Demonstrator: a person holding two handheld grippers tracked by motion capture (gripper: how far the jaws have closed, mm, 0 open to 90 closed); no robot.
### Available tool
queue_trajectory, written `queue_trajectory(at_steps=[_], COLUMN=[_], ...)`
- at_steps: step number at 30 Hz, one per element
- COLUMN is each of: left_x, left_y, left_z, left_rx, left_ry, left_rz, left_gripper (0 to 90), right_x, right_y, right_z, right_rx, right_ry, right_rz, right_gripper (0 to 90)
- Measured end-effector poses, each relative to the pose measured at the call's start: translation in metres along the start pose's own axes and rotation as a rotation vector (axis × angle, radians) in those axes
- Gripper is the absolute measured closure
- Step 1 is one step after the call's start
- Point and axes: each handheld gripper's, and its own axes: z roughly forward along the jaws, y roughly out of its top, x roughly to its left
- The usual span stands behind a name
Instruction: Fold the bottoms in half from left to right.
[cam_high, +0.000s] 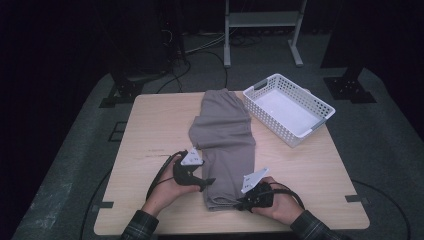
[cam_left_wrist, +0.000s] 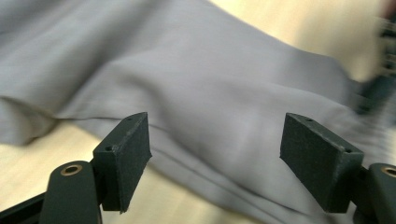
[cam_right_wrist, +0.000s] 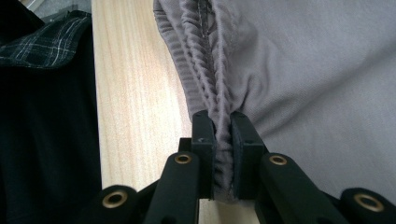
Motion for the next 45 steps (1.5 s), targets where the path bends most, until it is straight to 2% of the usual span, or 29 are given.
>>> queue_trajectory(at_steps=[2,6,9,15,21,27,29,32,34,37,39,42,45], left_x=[-0.009,-0.022,-0.029,-0.041,-0.046,-0.046,-0.045,-0.045,-0.045,-0.046,-0.047,-0.048,-0.048], left_y=[-0.001,-0.008,-0.014,-0.02,-0.022,-0.023,-0.025,-0.025,-0.024,-0.024,-0.022,-0.02,-0.02], left_z=[-0.001,0.0,0.001,-0.001,0.008,0.014,0.017,0.016,0.015,0.014,0.015,0.015,0.014], left_rx=[-0.001,0.014,0.028,0.052,0.094,0.112,0.142,0.142,0.138,0.14,0.144,0.158,0.166], left_ry=[-0.033,-0.072,-0.111,-0.156,-0.166,-0.145,-0.13,-0.117,-0.111,-0.105,-0.094,-0.091,-0.107], left_rz=[0.009,0.036,0.051,0.091,0.129,0.126,0.144,0.159,0.158,0.16,0.139,0.113,0.085], left_gripper=[21.5,20.6,20.4,18.8,19.0,22.7,26.1,31.8,40.4,59.7,67.6,71.4,76.2], right_x=[0.0,-0.001,-0.003,-0.004,-0.004,-0.004,-0.004,-0.004,-0.004,-0.003,-0.004,-0.004,-0.004], right_y=[0.001,0.002,0.002,0.003,0.004,0.004,0.004,0.004,0.004,0.004,0.004,0.004,0.003], right_z=[0.0,0.0,-0.001,-0.001,-0.001,-0.001,-0.001,-0.001,-0.001,-0.001,-0.001,-0.001,-0.001], right_rx=[0.007,0.013,0.02,0.025,0.035,0.031,0.032,0.035,0.034,0.035,0.034,0.031,0.029], right_ry=[0.001,0.006,0.004,0.001,-0.005,-0.002,-0.003,-0.004,-0.004,-0.005,-0.005,-0.003,-0.007], right_rz=[0.006,0.005,0.007,0.01,-0.004,-0.003,-0.008,-0.005,-0.005,-0.006,-0.008,-0.005,-0.013], right_gripper=[81.3,81.3,81.3,81.3,81.2,81.1,81.1,81.0,81.0,81.0,81.0,80.9,80.9])
